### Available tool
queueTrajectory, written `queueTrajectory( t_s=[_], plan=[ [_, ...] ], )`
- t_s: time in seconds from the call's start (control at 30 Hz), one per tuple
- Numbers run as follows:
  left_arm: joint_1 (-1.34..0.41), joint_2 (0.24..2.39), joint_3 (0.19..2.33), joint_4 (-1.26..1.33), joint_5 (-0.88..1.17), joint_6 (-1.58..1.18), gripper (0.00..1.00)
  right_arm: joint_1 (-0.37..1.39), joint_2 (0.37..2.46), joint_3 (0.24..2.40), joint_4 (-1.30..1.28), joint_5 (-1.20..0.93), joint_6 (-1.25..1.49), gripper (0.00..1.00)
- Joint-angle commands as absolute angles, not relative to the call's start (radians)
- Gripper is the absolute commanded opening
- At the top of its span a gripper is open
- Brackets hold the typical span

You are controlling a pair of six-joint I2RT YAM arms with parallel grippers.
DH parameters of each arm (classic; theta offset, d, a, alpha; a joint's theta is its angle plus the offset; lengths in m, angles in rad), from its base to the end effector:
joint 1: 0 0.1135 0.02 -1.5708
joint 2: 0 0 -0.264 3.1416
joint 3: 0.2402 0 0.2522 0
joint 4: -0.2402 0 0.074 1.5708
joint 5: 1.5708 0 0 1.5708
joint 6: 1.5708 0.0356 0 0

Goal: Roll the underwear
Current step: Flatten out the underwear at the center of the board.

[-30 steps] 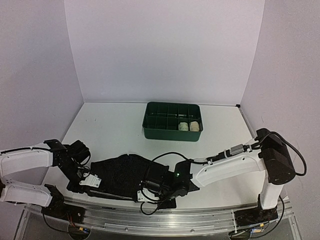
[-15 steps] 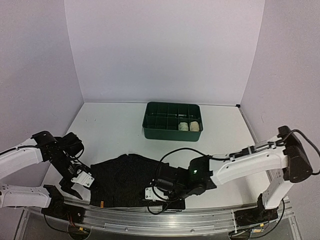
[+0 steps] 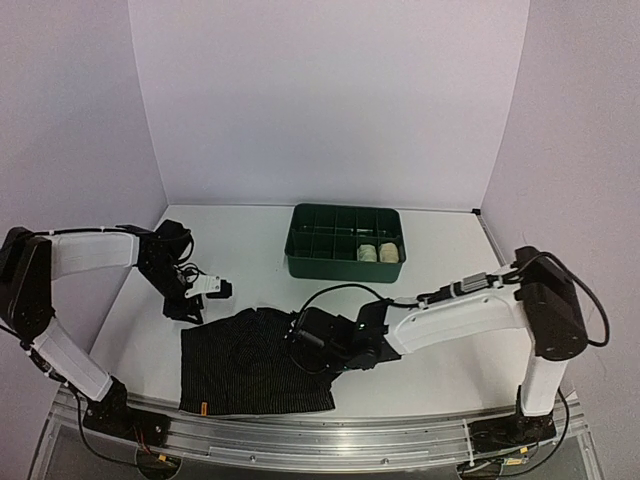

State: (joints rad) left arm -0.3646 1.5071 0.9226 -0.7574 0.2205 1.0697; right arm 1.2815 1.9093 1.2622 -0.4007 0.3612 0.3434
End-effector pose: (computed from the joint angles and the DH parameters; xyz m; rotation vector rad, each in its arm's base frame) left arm 0.2451 -0.1019 0.1859 1.8978 2.1211 -0.1827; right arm 0.1241 0.3730 0.1697 -1.0299 2.3048 0.1733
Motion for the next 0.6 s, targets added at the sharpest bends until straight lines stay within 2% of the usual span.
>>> queueTrajectory(
  t_s=[0.0, 0.17, 0.3, 0.57],
  plan=[
    [-0.358, 1.592, 0.954, -0.608, 0.212, 1.003, 0.38, 1.250, 2.015, 1.330, -0.379, 0.433, 0.594, 0.00],
    [-0.359, 1.607, 0.768, -0.495, 0.138, 1.049, 0.39, 1.194, 2.056, 1.298, -0.385, 0.428, 0.653, 0.00],
    [-0.387, 1.565, 0.667, -0.501, 0.142, 1.044, 0.39, 1.116, 2.111, 1.336, -0.400, 0.409, 0.521, 0.00],
    [-0.560, 1.344, 0.547, -0.675, 0.164, 1.044, 0.40, 1.006, 2.263, 1.652, -0.468, 0.419, 0.170, 0.00]
  ],
)
